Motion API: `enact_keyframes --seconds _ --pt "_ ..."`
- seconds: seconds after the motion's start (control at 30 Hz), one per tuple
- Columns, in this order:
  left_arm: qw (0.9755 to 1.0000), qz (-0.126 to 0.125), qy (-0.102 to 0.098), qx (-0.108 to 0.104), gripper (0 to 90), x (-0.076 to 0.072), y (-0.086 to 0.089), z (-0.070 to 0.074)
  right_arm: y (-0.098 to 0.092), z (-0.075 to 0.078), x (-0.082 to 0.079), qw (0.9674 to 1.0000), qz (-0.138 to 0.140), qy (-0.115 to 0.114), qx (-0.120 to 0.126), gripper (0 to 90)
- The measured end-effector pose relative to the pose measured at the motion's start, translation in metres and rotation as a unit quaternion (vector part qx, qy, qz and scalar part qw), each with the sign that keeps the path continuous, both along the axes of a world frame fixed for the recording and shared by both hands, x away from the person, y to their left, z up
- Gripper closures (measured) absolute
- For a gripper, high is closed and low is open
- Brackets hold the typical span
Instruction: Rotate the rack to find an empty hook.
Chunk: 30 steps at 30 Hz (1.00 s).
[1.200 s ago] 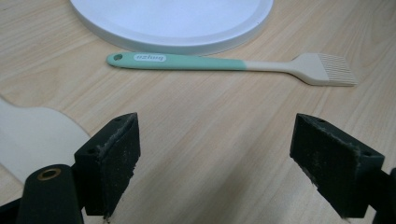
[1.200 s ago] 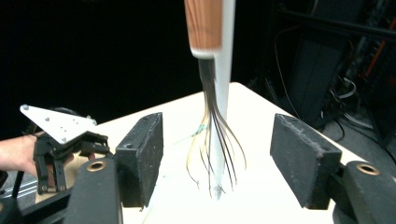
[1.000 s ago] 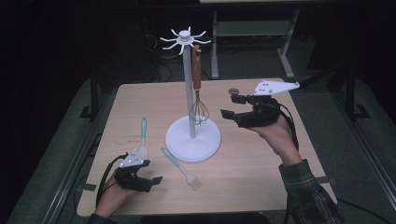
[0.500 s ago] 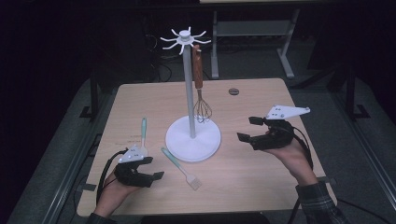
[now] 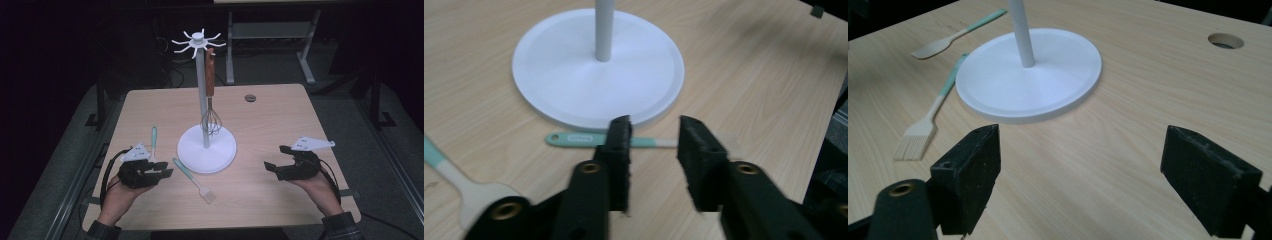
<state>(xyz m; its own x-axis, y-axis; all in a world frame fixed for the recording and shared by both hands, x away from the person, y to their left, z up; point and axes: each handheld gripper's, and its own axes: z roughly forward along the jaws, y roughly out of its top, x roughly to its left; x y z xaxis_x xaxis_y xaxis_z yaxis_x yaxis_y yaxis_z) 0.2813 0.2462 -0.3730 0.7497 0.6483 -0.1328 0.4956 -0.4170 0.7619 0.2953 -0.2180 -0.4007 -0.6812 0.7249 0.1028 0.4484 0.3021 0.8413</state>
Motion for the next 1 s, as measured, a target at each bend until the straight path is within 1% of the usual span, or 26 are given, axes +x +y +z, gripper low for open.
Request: enact_keyframes --seconds 0.03,0.07,0.13,0.17,0.2,0.23,0.33,0.4,0.43,0.5,0.57,0.63,0.67,0.7,0.73,0.77,0.87,0.93,1.0 --pt "1.0000 0.000 0.003 0.002 72.3 0.001 -0.001 0.006 -0.001 -0.003 -0.002 1.0000 -0.003 0.001 -0.001 16.2" --pt "1.0000 0.001 0.001 0.003 76.8 0.002 -0.002 0.011 -0.001 -0.006 -0.003 1.0000 -0.006 0.000 -0.002 16.3" --pt "1.0000 -0.001 0.006 -0.003 83.7 0.006 -0.003 0.022 -0.002 -0.012 -0.005 0.9998 -0.012 0.007 -0.011 16.2" --pt "1.0000 0.000 0.006 -0.008 86.9 0.008 -0.003 0.028 -0.002 -0.015 -0.006 0.9997 -0.015 0.010 -0.014 16.0" --pt "0.9999 -0.003 0.009 -0.007 89.6 0.010 -0.004 0.033 -0.002 -0.017 -0.007 0.9997 -0.017 0.015 -0.014 15.8" --pt "0.9999 -0.006 0.011 -0.006 89.5 0.012 -0.005 0.039 -0.001 -0.019 -0.009 0.9995 -0.018 0.020 -0.015 15.8" --pt "0.9997 -0.022 0.014 -0.002 89.7 0.018 -0.009 0.057 0.000 -0.027 -0.015 0.9992 -0.024 0.021 -0.023 15.0" --pt "0.9993 -0.035 0.011 0.004 89.7 0.022 -0.012 0.071 0.002 -0.032 -0.019 0.9987 -0.030 0.033 -0.025 14.6" --pt "0.9991 -0.042 0.009 0.000 89.7 0.024 -0.013 0.078 0.002 -0.034 -0.021 0.9984 -0.032 0.037 -0.026 14.4" --pt "0.9987 -0.051 0.002 0.002 89.7 0.028 -0.015 0.092 0.002 -0.039 -0.025 0.9984 -0.032 0.038 -0.027 14.2" --pt "0.9985 -0.055 -0.004 -0.005 89.7 0.030 -0.018 0.106 0.001 -0.044 -0.028 0.9983 -0.036 0.038 -0.025 14.2" --pt "0.9981 -0.060 -0.012 -0.004 89.7 0.034 -0.020 0.120 0.000 -0.050 -0.029 0.9981 -0.039 0.042 -0.023 14.1" --pt "0.9980 -0.061 -0.018 -0.005 89.7 0.036 -0.021 0.127 0.000 -0.052 -0.030 0.9980 -0.040 0.043 -0.025 14.0" --pt "0.9978 -0.062 -0.021 -0.009 89.7 0.038 -0.023 0.135 0.000 -0.053 -0.029 0.9977 -0.041 0.044 -0.031 14.0" --pt "0.9976 -0.065 -0.022 -0.009 89.7 0.040 -0.023 0.140 0.000 -0.055 -0.029 0.9975 -0.042 0.042 -0.038 14.0" --pt "0.9975 -0.064 -0.026 -0.013 89.7 0.043 -0.024 0.147 0.000 -0.055 -0.029 0.9974 -0.042 0.041 -0.042 13.9" --pt "0.9966 -0.070 -0.034 -0.024 89.7 0.050 -0.026 0.166 -0.001 -0.057 -0.027 0.9973 -0.043 0.045 -0.040 13.9" --pt "0.9959 -0.077 -0.040 -0.028 89.7 0.055 -0.028 0.180 0.000 -0.057 -0.027 0.9971 -0.044 0.046 -0.042 13.8" --pt "0.9955 -0.078 -0.046 -0.027 89.7 0.059 -0.030 0.191 0.000 -0.058 -0.026 0.9971 -0.044 0.046 -0.043 13.8"
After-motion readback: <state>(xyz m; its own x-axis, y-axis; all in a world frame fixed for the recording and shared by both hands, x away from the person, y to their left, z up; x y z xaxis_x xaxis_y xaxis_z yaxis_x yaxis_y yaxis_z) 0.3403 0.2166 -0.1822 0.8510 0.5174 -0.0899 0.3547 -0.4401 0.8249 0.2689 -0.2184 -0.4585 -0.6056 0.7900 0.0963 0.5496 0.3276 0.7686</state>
